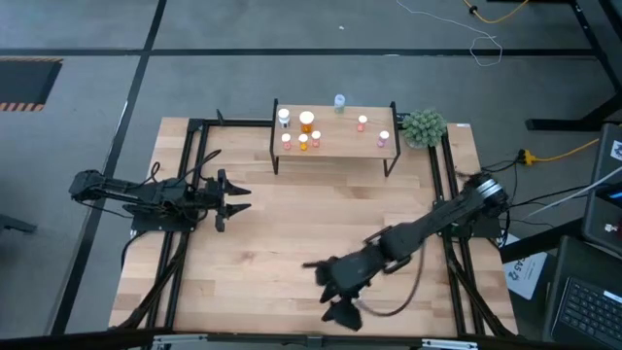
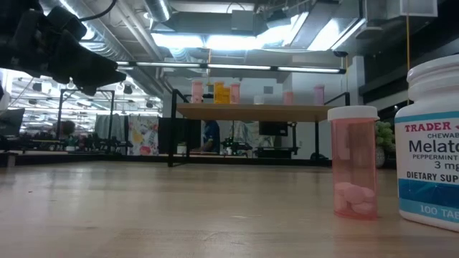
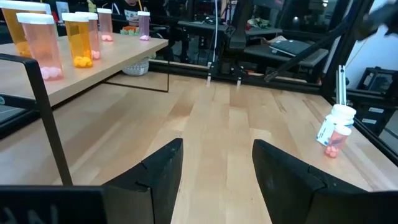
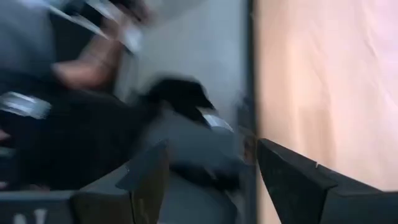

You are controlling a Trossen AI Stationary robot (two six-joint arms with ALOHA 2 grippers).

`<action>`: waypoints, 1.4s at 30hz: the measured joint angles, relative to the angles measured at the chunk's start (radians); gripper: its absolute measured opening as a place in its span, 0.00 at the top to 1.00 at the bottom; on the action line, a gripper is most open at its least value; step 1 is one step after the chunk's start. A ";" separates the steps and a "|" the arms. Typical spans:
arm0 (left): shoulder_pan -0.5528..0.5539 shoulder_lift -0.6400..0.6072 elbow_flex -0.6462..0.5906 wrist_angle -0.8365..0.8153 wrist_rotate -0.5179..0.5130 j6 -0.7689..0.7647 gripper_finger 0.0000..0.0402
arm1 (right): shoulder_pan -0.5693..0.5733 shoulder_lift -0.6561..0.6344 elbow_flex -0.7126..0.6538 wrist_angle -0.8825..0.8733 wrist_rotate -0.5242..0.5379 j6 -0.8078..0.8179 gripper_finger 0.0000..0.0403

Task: Pick and place medicine bottles onto shelf by color
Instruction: Put the pink pill bottle on the shelf

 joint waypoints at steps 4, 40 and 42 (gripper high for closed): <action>0.000 0.000 0.000 0.000 0.000 0.000 0.53 | -0.013 0.172 0.240 -0.405 0.020 -0.012 0.40; 0.000 0.000 0.000 -0.083 -0.023 0.002 0.53 | 0.026 0.444 0.356 -0.793 0.297 0.219 0.40; 0.000 0.000 0.000 -0.084 -0.023 0.001 0.53 | 0.025 0.444 0.356 -0.782 0.297 0.218 0.40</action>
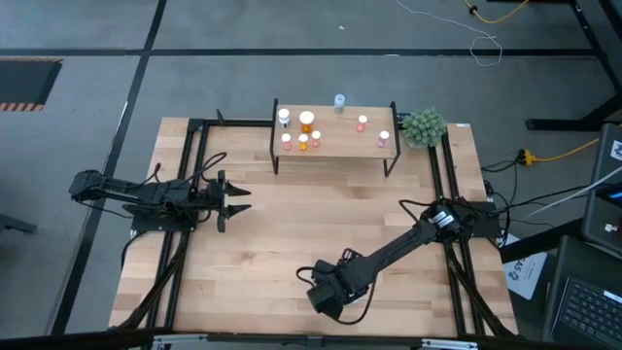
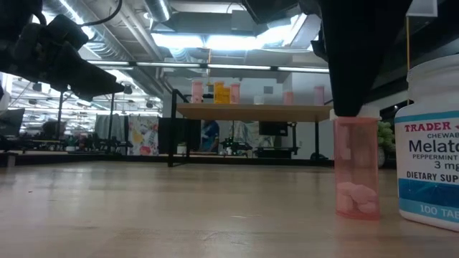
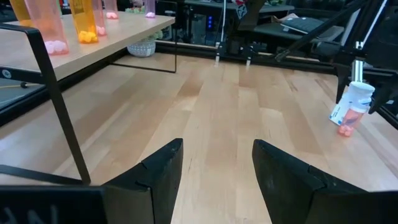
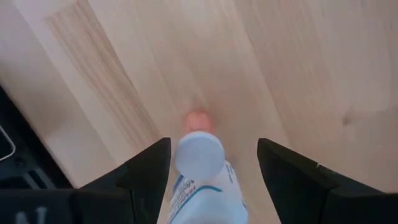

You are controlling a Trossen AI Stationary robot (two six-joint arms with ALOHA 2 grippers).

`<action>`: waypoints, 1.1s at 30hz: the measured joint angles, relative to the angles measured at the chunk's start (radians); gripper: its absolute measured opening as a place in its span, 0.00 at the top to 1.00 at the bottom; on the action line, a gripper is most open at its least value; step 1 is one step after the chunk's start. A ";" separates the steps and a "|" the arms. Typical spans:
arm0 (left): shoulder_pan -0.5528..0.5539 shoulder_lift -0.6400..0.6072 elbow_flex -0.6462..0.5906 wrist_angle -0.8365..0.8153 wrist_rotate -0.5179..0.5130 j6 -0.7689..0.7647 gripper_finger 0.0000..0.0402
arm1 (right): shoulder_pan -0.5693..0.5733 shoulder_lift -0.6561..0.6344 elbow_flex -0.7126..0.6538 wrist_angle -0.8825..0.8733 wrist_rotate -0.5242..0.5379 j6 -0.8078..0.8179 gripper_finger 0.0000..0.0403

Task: Pick and place medicine bottles onto shelf by color
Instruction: Put the pink pill bottle on the shelf

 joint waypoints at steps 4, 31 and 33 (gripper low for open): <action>0.000 0.000 0.000 0.000 0.000 0.000 0.53 | 0.000 0.000 0.000 0.004 0.000 0.000 0.40; 0.000 0.000 0.001 -0.023 0.001 0.000 0.53 | 0.000 0.037 0.008 0.027 -0.045 -0.030 0.60; 0.000 0.000 0.001 -0.024 0.001 0.000 0.53 | 0.000 0.037 0.008 0.027 -0.063 -0.030 0.64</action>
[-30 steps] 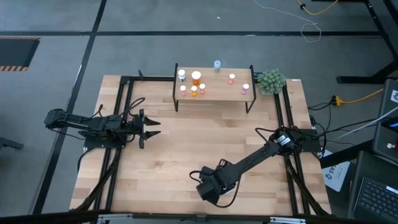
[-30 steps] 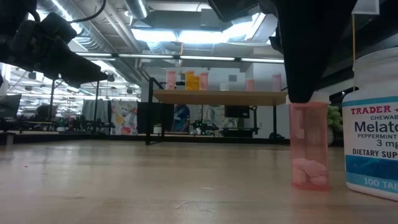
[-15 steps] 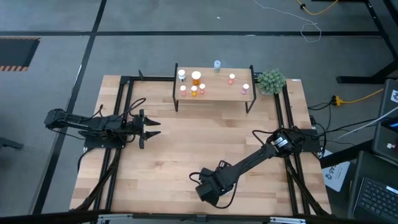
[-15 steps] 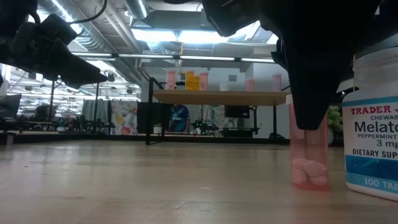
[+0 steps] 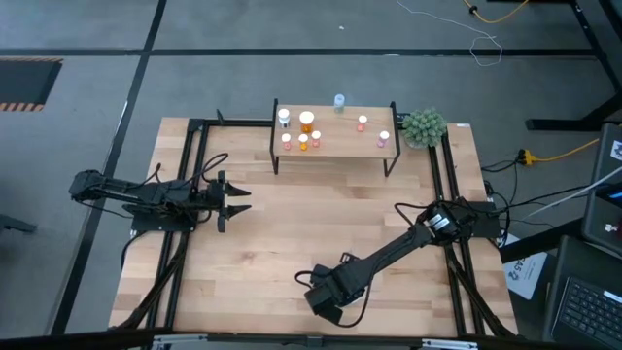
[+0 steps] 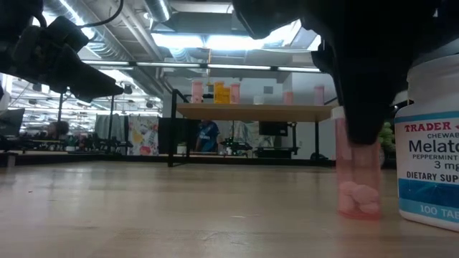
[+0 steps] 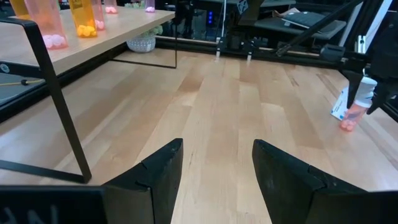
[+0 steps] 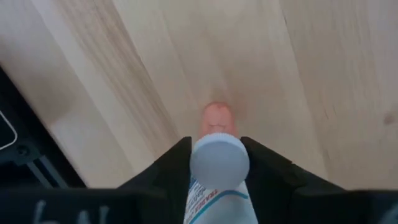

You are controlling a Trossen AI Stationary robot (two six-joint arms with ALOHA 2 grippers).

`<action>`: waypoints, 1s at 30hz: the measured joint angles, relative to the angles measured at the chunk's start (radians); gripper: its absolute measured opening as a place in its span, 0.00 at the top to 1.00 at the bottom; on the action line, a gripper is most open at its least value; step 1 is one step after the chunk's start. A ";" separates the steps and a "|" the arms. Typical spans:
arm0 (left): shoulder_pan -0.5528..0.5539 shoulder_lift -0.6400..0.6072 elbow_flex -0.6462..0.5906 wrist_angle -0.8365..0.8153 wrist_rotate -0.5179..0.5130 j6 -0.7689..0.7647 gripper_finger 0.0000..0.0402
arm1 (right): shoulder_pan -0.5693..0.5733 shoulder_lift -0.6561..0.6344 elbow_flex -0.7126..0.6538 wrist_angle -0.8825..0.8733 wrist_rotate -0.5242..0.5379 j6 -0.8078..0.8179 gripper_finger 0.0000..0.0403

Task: Pick and place medicine bottles onto shelf by color
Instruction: Put the pink pill bottle on the shelf

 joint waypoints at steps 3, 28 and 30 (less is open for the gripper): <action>0.000 0.000 0.000 0.000 0.000 0.000 0.53 | 0.000 0.000 0.000 0.000 -0.009 0.000 0.70; 0.000 0.000 0.000 -0.001 0.000 0.000 0.53 | -0.346 -0.278 0.001 -0.241 0.130 -0.551 0.71; 0.000 0.000 0.000 -0.001 0.000 0.000 0.53 | -0.408 -0.321 0.001 -0.271 0.185 -0.592 0.72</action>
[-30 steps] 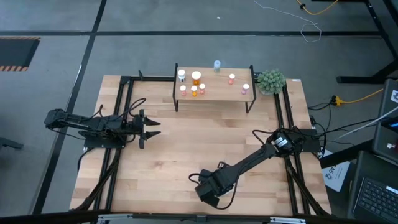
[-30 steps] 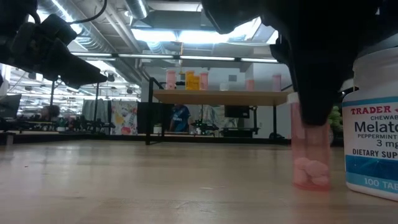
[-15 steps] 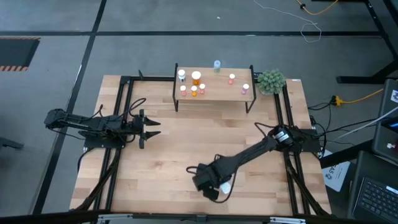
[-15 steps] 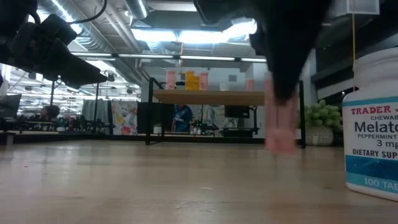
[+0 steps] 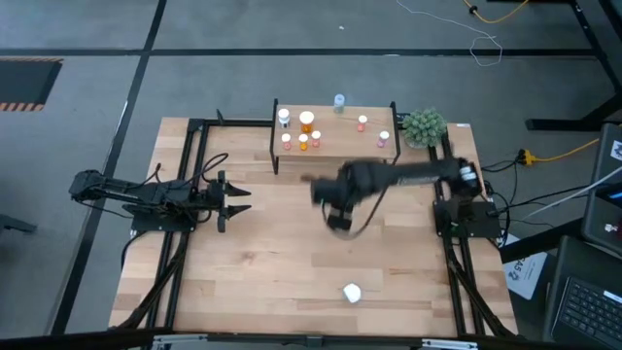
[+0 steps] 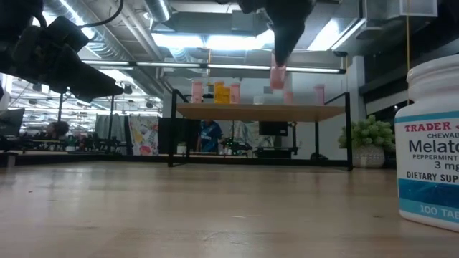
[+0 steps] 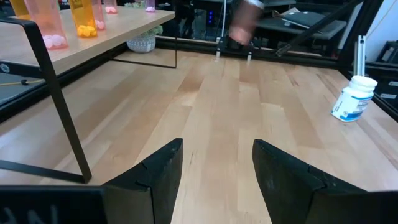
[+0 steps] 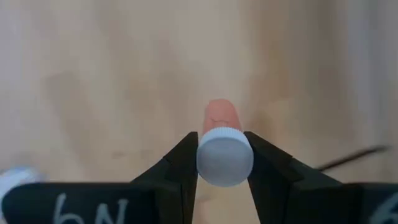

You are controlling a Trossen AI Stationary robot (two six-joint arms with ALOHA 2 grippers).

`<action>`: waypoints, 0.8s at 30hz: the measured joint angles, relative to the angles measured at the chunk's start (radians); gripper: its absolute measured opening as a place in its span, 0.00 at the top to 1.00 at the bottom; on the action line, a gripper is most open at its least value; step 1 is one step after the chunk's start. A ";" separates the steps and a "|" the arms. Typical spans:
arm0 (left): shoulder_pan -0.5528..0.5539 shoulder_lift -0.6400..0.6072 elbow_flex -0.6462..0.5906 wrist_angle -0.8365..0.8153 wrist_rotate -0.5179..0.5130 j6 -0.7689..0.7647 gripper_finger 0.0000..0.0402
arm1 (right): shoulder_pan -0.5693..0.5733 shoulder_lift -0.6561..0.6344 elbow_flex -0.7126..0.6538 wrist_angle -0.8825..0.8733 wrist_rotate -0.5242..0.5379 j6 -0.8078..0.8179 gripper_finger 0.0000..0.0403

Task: Pick and place medicine bottles onto shelf by color
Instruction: Put the pink pill bottle on the shelf

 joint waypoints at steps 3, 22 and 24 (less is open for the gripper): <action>0.000 0.000 0.000 0.000 0.000 0.000 0.53 | -0.094 -0.065 0.000 -0.016 0.071 -0.062 0.72; 0.000 0.000 0.000 0.002 -0.001 0.078 0.53 | -0.647 -0.127 0.000 0.044 -0.124 -0.306 0.71; 0.000 0.000 0.000 0.002 -0.001 0.078 0.53 | -0.647 -0.118 0.000 0.044 -0.142 -0.318 0.71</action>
